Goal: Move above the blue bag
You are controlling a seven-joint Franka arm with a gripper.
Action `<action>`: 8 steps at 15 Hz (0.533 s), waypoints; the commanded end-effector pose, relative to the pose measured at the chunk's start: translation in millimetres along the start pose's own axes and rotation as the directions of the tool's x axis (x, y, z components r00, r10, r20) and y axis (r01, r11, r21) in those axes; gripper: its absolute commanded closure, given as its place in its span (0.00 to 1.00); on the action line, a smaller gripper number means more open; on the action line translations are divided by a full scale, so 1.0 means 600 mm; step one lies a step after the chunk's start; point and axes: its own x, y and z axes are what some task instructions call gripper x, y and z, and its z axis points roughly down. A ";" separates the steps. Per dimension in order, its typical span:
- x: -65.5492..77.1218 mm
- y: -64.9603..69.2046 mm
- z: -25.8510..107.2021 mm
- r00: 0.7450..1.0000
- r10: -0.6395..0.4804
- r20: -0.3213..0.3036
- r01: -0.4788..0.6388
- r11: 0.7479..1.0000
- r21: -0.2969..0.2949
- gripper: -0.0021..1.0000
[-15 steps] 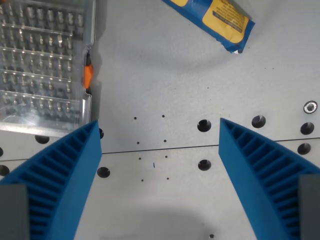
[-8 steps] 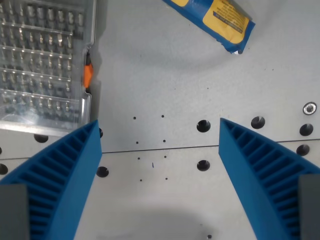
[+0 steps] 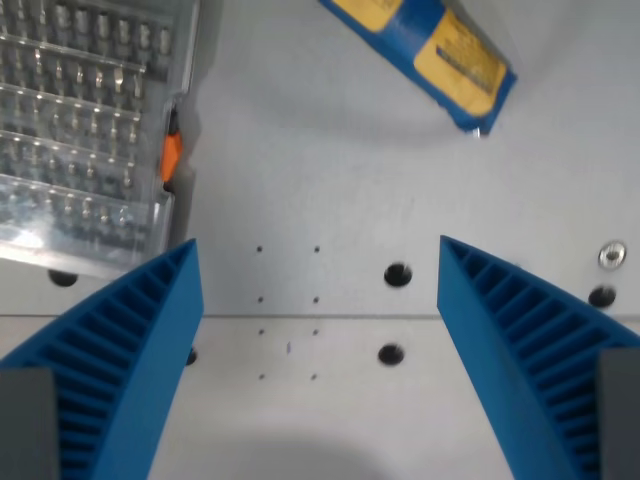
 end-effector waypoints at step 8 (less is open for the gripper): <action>0.047 0.020 0.040 0.901 -0.432 0.033 0.433 0.901 -0.031 0.00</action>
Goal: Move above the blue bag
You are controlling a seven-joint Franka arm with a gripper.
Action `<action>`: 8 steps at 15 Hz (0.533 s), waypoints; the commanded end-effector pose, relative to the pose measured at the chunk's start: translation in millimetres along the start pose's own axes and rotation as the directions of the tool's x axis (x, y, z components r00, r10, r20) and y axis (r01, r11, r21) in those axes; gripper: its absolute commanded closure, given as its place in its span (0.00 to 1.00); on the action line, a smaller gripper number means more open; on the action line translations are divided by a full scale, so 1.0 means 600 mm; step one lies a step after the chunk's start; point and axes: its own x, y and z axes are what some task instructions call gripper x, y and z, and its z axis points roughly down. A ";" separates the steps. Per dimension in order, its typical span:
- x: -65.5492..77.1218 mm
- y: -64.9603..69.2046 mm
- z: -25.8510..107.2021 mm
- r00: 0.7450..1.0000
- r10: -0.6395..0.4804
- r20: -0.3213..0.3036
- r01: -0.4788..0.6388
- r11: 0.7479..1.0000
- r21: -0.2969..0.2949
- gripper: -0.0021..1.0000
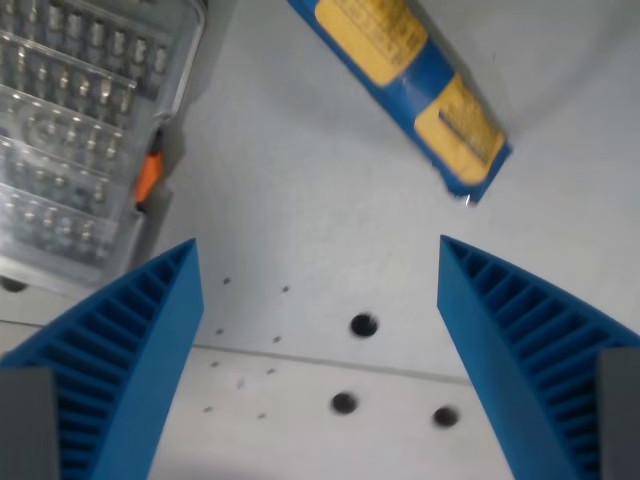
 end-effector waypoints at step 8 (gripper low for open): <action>0.048 0.033 0.051 0.876 -0.481 0.033 0.482 0.876 -0.028 0.00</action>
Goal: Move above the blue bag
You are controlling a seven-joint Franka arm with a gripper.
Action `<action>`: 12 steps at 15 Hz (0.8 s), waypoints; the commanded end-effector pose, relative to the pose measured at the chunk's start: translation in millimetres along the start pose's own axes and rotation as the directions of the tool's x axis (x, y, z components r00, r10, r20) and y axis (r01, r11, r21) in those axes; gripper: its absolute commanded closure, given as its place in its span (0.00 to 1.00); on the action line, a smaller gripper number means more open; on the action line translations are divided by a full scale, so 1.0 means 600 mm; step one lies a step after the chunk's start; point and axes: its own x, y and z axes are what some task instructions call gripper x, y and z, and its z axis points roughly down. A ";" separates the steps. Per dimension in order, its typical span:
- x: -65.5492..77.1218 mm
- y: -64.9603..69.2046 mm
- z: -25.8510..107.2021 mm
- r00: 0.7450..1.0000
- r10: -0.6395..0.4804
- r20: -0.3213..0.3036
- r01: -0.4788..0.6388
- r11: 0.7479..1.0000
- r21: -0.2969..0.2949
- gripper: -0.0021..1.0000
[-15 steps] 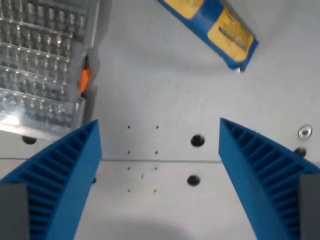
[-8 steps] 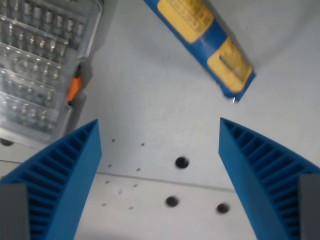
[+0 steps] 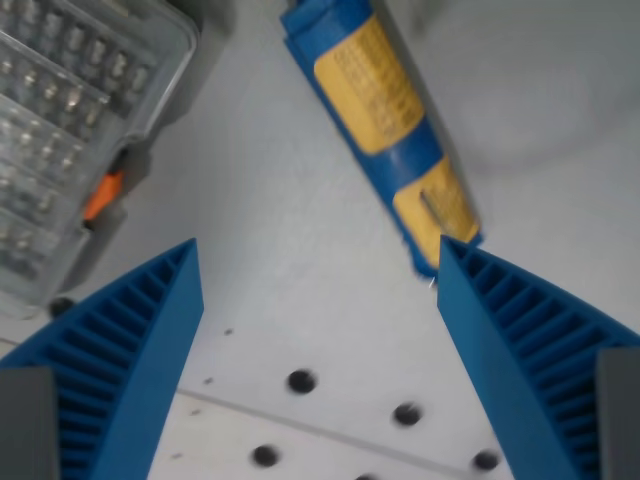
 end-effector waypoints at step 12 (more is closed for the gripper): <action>0.039 0.046 0.061 0.904 -0.425 0.033 0.426 0.904 -0.032 0.00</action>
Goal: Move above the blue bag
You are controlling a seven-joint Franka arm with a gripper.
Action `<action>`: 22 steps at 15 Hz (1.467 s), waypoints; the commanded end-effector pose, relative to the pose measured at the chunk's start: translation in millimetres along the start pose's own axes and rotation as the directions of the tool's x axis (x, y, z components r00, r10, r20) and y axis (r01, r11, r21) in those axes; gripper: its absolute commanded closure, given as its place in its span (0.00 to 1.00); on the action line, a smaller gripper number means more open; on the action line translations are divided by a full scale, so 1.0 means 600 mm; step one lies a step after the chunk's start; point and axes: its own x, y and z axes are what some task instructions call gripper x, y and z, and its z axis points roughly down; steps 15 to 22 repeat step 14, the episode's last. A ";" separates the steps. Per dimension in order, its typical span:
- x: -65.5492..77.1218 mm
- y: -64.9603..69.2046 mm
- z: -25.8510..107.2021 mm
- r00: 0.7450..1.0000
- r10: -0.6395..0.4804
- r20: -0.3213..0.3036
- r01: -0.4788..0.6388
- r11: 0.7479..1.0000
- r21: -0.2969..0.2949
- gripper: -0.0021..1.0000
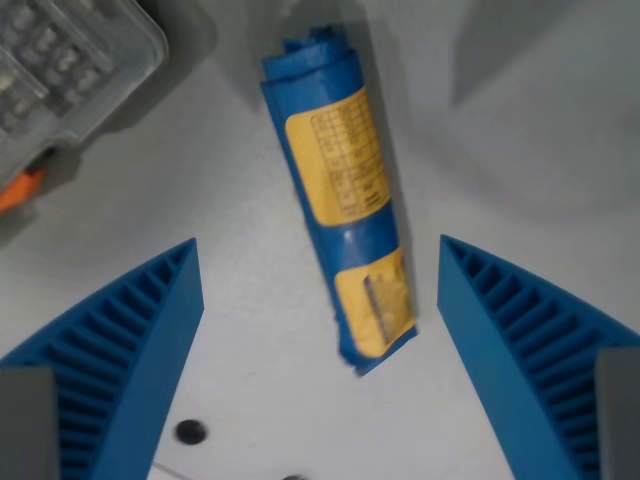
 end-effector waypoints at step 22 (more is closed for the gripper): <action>0.011 0.029 0.025 0.991 -0.135 0.021 0.136 0.991 -0.022 0.00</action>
